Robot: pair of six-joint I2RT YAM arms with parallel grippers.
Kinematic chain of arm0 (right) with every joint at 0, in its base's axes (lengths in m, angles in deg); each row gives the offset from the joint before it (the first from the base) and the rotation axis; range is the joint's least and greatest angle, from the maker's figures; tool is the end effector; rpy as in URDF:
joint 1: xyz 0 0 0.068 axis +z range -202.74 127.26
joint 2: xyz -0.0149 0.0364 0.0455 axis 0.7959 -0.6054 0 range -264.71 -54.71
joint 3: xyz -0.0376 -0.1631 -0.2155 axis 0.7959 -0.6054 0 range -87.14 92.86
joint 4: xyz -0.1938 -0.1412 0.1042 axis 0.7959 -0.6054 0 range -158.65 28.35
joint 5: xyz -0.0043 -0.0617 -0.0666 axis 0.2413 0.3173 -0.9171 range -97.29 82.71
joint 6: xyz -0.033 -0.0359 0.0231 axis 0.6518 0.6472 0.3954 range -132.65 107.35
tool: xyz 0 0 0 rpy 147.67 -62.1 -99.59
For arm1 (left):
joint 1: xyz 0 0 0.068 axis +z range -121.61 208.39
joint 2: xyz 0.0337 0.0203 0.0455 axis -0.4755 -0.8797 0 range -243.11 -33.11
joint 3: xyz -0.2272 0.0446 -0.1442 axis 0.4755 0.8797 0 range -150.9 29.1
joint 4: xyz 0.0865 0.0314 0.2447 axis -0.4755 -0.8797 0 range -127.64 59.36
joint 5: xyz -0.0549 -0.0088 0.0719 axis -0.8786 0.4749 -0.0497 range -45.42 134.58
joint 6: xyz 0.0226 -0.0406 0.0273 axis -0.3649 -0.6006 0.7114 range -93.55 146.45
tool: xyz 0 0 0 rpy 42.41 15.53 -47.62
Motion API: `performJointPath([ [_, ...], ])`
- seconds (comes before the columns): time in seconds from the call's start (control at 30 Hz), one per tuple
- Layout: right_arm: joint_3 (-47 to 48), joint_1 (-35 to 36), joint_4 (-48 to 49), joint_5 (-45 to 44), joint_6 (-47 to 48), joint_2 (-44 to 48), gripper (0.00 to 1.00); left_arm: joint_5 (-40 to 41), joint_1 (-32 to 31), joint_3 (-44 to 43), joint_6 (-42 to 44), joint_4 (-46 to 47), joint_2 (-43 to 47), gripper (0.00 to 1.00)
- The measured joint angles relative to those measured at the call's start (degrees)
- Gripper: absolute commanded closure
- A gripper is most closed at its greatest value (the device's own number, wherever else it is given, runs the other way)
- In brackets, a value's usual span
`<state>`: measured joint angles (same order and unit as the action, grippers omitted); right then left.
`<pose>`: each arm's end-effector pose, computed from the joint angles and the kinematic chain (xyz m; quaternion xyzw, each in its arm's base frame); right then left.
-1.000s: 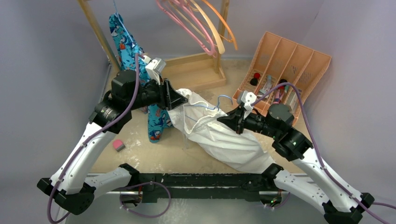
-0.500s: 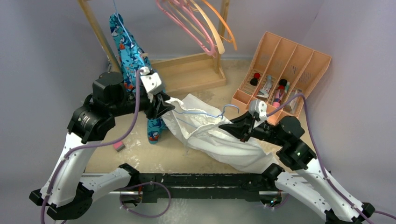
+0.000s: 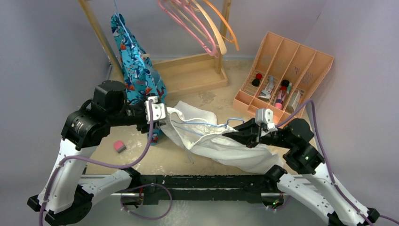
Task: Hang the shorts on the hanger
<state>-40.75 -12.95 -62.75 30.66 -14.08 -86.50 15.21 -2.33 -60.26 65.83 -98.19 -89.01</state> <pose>0.0758 0.0915 0.3962 -0.4336 0.4691 0.4498 0.6242 0.1031 -0.0816 0.4583 0.5880 0.6313 -0.1891 0.4691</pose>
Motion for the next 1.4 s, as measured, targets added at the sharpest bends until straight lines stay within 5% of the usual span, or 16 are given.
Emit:
performJointPath([
  [0.5, 3.32, -0.07, 0.11, 6.69, 1.66, -6.54, 1.0, -12.09, 0.0, 5.01, 1.79, 4.52, -4.15, 0.7],
  [0.77, 5.05, -0.11, 1.97, 8.57, 1.62, -11.41, 1.0, -16.59, 0.02, 5.9, 1.64, 8.0, -4.24, 0.72],
  [0.93, 5.33, -0.11, 3.52, 9.6, 1.51, -13.25, 1.0, -18.64, 0.0, 7.96, 1.81, 8.68, -4.26, 1.0],
  [1.0, 5.73, -0.11, 3.17, 9.62, 1.55, -13.77, 0.97, -18.64, 0.04, 8.11, 2.12, 8.35, -4.35, 1.0],
  [1.17, 8.28, -0.15, -1.38, 7.74, 2.29, -13.55, 0.71, -17.38, 0.09, 8.13, 1.44, 9.05, -4.04, 1.0],
  [1.4, 8.55, -0.09, -10.43, 0.61, 2.8, -4.87, 0.77, -14.49, -0.04, 8.13, -3.87, 11.67, -2.03, 1.0],
])
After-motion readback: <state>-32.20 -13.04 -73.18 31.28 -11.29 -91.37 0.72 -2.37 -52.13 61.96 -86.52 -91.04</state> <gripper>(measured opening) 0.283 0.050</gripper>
